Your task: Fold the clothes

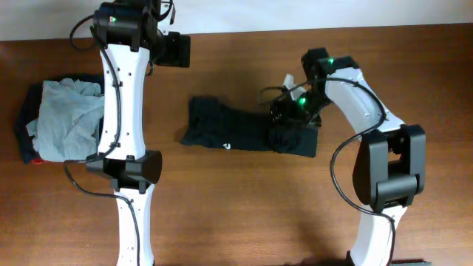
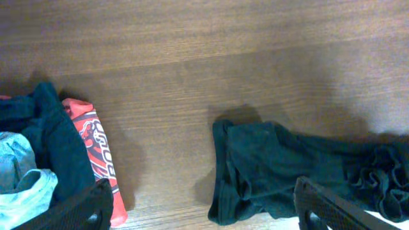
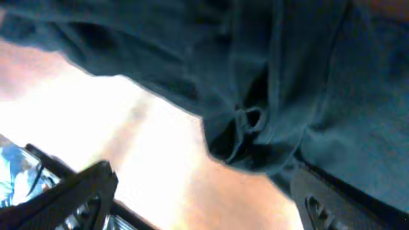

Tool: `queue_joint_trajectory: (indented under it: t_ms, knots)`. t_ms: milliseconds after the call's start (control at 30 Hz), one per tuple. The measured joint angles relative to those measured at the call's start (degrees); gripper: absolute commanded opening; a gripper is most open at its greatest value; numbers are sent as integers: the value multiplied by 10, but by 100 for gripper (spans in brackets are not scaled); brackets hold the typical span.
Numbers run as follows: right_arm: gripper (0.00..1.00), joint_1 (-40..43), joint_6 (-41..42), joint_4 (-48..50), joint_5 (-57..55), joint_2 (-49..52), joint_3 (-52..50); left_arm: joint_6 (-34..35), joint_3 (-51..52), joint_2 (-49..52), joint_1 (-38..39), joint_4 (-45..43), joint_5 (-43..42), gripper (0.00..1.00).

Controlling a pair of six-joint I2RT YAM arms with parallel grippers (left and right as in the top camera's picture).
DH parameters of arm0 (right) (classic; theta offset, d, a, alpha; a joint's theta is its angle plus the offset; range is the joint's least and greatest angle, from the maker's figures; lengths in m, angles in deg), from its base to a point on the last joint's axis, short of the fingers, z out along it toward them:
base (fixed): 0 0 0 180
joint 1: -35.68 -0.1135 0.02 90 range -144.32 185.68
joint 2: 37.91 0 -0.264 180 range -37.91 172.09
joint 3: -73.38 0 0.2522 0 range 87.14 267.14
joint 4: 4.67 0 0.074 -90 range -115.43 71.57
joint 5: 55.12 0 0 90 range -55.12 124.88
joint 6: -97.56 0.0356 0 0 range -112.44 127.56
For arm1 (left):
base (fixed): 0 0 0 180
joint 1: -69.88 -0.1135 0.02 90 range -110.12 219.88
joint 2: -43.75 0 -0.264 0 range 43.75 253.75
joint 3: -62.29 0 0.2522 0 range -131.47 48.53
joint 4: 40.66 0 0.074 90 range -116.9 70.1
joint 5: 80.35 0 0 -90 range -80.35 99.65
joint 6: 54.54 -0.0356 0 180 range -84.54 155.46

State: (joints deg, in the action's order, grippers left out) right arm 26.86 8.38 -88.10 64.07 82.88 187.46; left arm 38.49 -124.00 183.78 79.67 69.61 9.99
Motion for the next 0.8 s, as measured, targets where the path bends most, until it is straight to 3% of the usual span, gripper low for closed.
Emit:
queue_joint_trajectory:
  t_ms: [133,300,533,800]
  knots:
    - [100,0,0,-52,-19,-2,78,0,17,0,0,-2,-15,89]
    - [99,2,0,-93,-70,-4,130,-2,118,-3,1,-27,-52,89]
    - [99,48,0,-120,-102,-5,133,-71,314,-3,1,-94,-145,89]
    - [99,123,-11,-133,-106,-5,133,-112,486,-3,1,-176,-174,89]
